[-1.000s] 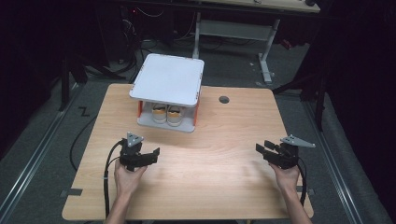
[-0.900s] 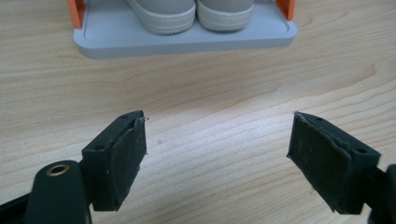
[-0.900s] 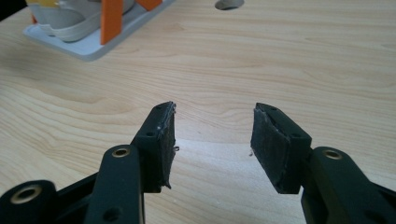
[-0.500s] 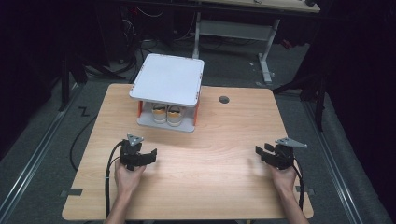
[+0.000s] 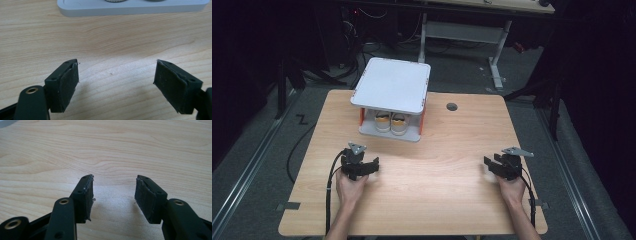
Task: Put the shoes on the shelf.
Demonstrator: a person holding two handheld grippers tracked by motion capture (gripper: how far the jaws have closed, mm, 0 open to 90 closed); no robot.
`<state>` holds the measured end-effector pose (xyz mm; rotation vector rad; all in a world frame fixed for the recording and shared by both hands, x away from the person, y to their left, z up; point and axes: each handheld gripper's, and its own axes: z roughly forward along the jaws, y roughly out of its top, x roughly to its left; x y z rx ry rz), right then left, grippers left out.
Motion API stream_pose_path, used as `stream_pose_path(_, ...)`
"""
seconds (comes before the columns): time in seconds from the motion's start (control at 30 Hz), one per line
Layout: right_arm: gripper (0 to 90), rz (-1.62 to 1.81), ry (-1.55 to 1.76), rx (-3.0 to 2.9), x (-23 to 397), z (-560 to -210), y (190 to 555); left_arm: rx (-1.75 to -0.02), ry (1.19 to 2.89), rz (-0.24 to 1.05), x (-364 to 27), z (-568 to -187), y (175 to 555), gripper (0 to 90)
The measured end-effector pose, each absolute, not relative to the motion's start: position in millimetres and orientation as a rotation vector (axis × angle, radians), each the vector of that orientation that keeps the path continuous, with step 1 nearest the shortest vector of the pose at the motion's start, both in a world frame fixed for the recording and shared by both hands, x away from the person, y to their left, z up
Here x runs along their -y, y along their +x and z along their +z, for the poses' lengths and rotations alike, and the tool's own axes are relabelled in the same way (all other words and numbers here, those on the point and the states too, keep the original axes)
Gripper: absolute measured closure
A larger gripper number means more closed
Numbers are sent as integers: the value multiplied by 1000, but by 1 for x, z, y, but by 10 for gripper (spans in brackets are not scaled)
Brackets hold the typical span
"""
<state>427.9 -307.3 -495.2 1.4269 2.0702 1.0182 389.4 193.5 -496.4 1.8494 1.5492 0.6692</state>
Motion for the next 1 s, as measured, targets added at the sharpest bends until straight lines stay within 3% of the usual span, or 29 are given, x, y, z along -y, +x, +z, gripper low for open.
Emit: stream_pose_path(1.0, 431, 905, 1398, -2092, 303, -501, 431, -1574, 1850, 692, -194, -506, 397, 209)
